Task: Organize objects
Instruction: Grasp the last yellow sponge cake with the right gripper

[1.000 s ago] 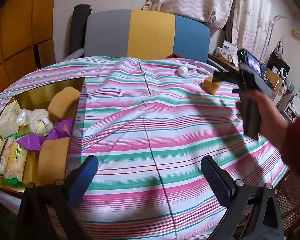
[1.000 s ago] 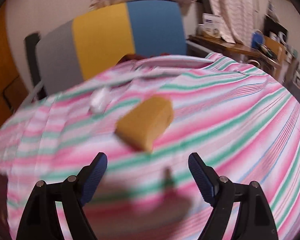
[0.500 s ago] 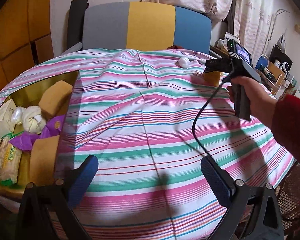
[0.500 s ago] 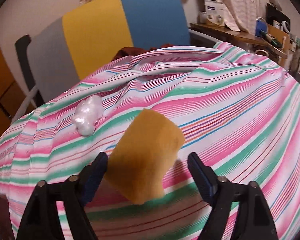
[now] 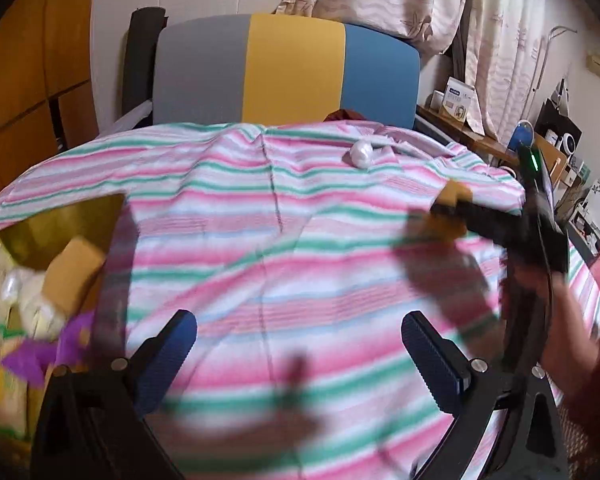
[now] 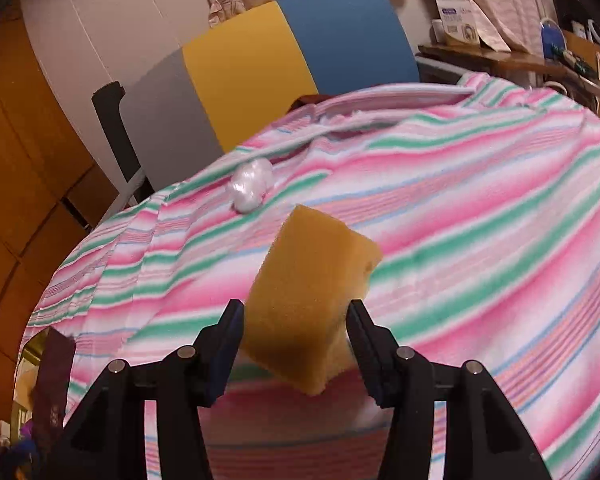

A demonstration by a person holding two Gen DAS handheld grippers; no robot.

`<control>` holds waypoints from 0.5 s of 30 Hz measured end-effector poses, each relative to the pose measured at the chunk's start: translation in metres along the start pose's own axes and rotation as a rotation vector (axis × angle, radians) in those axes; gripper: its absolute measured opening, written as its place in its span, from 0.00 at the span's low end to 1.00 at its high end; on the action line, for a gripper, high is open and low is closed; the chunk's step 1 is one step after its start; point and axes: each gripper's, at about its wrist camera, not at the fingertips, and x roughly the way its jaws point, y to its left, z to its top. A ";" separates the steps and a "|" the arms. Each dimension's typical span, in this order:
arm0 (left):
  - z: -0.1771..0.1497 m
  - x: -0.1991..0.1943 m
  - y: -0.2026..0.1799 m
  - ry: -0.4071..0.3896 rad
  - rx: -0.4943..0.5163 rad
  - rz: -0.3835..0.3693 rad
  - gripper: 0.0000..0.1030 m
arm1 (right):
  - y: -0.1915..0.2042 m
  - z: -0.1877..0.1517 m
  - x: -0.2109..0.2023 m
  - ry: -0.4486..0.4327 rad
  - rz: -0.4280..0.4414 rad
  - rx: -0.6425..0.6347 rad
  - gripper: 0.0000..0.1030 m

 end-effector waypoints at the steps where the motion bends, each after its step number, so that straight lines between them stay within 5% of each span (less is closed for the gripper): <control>1: 0.007 0.005 -0.002 -0.007 0.002 -0.002 1.00 | -0.001 -0.004 0.001 -0.008 0.013 -0.007 0.52; 15: 0.140 0.144 -0.074 -0.005 0.053 -0.017 1.00 | -0.034 -0.015 0.009 -0.062 0.150 0.142 0.56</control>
